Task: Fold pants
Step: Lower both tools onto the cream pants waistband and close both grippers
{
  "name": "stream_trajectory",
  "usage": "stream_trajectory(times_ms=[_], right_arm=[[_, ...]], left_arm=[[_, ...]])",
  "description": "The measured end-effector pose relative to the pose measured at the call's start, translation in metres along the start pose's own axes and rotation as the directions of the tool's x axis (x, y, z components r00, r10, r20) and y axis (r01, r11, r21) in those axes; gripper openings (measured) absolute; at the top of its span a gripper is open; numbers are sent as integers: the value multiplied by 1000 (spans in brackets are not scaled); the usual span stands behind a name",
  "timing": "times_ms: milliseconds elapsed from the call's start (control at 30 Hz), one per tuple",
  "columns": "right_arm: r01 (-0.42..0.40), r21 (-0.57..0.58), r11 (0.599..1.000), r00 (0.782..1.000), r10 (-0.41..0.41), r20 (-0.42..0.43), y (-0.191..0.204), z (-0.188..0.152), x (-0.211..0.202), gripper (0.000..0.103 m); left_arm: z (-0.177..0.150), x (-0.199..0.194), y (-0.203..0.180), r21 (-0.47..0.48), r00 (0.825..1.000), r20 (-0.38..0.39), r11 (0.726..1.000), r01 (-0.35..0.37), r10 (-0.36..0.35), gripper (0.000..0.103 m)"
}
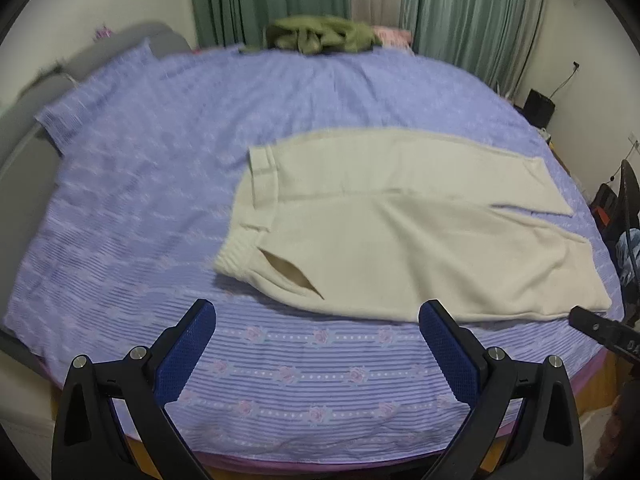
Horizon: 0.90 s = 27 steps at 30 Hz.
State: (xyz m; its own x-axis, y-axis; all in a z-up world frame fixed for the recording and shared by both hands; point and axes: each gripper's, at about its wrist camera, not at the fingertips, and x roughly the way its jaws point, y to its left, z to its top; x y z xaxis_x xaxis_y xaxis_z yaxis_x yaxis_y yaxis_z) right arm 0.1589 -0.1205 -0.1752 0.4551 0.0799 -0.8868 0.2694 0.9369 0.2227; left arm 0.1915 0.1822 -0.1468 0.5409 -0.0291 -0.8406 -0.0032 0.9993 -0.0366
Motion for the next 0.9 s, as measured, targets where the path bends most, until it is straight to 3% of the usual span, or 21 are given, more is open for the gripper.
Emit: stream_trajectory(times_ms=[200, 400, 567, 667, 767, 833, 900], right_arm=[[13, 79, 997, 996, -6, -93, -3, -2, 70, 94], [52, 120, 991, 993, -38, -113, -18, -1, 124, 93], [58, 170, 984, 989, -33, -146, -29, -1, 163, 84], [47, 219, 975, 988, -14, -152, -38, 2, 178, 77], [34, 225, 974, 990, -1, -142, -42, 11, 186, 69], [18, 203, 979, 991, 10, -136, -39, 19, 190, 57], [5, 193, 981, 991, 21, -134, -38, 26, 192, 42]], left_arm=[[-8, 82, 16, -51, 992, -124, 998, 24, -30, 103], [-13, 155, 33, -173, 970, -233, 984, 27, -68, 103], [-19, 207, 29, -241, 941, -321, 970, 26, -105, 97], [-20, 220, 27, -271, 935, -330, 962, 40, -132, 93], [-18, 223, 23, -280, 934, -322, 958, 65, -158, 74], [-14, 222, 20, -286, 931, -317, 954, 90, -183, 43], [-11, 218, 20, -303, 929, -317, 949, 93, -192, 24]])
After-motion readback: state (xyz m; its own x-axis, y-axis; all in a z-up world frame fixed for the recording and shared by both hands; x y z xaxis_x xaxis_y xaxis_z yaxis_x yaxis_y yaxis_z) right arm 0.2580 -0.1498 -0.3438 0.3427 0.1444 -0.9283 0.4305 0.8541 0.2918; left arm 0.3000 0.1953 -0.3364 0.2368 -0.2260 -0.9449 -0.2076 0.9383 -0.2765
